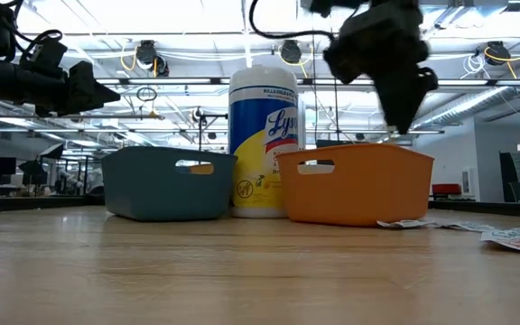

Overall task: Pick & Place First Aid Supplies
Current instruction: Put the orange pad into the orange bin

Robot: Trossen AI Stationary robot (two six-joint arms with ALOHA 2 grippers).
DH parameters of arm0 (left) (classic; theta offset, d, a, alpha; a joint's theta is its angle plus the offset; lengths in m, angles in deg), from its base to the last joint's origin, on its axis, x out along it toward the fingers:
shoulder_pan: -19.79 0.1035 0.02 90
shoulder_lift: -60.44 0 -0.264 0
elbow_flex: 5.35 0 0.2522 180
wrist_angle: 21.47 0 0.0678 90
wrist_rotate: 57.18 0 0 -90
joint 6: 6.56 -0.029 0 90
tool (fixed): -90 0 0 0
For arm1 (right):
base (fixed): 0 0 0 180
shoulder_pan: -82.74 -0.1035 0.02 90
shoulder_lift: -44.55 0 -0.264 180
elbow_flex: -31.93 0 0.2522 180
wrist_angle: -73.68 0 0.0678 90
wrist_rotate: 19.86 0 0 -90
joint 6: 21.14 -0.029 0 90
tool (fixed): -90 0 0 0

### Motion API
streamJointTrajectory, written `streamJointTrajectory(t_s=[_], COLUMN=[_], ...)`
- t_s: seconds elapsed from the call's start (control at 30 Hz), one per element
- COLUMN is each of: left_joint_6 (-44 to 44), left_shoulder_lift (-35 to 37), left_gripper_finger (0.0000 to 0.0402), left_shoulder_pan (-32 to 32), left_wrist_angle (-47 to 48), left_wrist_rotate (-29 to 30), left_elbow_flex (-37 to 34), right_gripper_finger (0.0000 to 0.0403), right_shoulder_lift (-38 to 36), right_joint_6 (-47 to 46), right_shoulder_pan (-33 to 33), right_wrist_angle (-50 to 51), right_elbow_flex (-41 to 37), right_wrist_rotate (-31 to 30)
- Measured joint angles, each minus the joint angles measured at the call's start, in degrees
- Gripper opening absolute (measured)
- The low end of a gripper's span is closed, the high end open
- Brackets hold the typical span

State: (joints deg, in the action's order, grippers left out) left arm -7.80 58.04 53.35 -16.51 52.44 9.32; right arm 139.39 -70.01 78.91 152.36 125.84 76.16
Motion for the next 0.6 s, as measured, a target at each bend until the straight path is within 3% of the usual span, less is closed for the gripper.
streamJointTrajectory(t_s=[0.3,0.6], left_joint_6=[0.00,0.00], left_shoulder_lift=[0.00,0.00], left_gripper_finger=[0.0308,0.0308], left_shoulder_pan=[0.02,0.02], left_wrist_angle=[0.00,-0.01], left_wrist_rotate=[-0.01,0.00], left_elbow_flex=[0.00,0.00], right_gripper_finger=[0.0172,0.0171], right_shoulder_lift=[-6.62,-14.44], right_joint_6=[2.03,-3.61], right_shoulder_pan=[-11.58,-29.48], right_wrist_angle=[-1.33,-1.37], right_elbow_flex=[-9.60,-20.20], right_wrist_rotate=[0.07,0.29])
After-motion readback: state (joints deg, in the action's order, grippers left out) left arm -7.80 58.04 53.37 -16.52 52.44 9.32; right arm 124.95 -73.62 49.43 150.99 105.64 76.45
